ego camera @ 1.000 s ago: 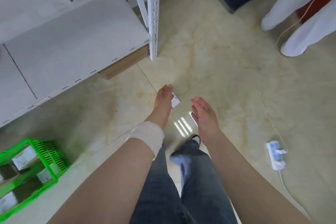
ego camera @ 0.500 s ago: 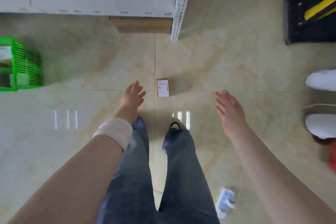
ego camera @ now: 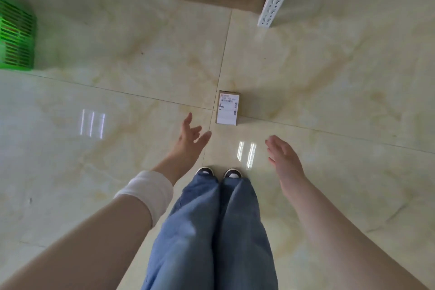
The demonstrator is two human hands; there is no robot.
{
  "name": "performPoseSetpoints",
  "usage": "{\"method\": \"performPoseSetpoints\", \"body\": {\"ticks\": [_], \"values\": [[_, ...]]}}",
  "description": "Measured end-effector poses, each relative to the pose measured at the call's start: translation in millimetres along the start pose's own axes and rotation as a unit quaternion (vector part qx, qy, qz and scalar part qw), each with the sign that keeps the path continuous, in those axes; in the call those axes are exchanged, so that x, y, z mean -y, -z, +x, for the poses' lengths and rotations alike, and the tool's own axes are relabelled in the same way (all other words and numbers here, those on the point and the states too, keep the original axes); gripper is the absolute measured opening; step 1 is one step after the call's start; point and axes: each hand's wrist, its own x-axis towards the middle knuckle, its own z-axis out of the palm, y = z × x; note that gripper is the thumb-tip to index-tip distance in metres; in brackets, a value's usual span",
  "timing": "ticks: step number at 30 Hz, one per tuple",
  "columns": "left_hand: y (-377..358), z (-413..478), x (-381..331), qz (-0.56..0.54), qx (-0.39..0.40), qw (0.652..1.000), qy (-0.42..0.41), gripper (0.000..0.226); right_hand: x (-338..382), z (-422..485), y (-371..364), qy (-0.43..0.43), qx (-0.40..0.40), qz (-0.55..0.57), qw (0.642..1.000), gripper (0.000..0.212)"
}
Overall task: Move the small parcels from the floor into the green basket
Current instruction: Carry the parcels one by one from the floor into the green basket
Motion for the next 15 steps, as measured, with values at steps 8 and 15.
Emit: {"method": "performPoseSetpoints", "body": {"ticks": [8,15], "values": [[-71.5,243.1,124.2,0.042,0.016,0.998,-0.035,0.065,-98.2,243.5,-76.4,0.073,0.008,-0.04,0.996,0.051],[-99.5,347.8,142.8,-0.169,-0.02,0.974,-0.149,0.066,-110.3,344.3,-123.2,0.23,0.029,0.121,0.965,0.019]]}}
